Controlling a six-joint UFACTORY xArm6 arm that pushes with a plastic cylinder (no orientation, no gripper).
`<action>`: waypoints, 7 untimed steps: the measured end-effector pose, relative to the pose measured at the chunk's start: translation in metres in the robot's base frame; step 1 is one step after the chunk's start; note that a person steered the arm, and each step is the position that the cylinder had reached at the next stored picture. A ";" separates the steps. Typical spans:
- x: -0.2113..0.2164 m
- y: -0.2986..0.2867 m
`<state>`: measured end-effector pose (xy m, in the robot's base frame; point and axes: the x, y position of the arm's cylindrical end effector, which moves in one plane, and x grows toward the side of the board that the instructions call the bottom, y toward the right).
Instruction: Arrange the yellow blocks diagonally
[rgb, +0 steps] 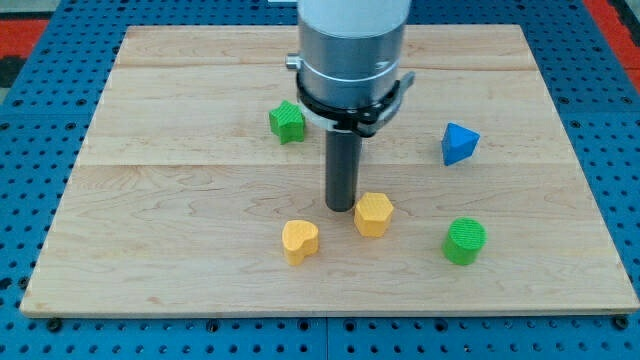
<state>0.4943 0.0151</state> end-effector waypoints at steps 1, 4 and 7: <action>0.009 -0.035; 0.053 0.066; 0.025 0.032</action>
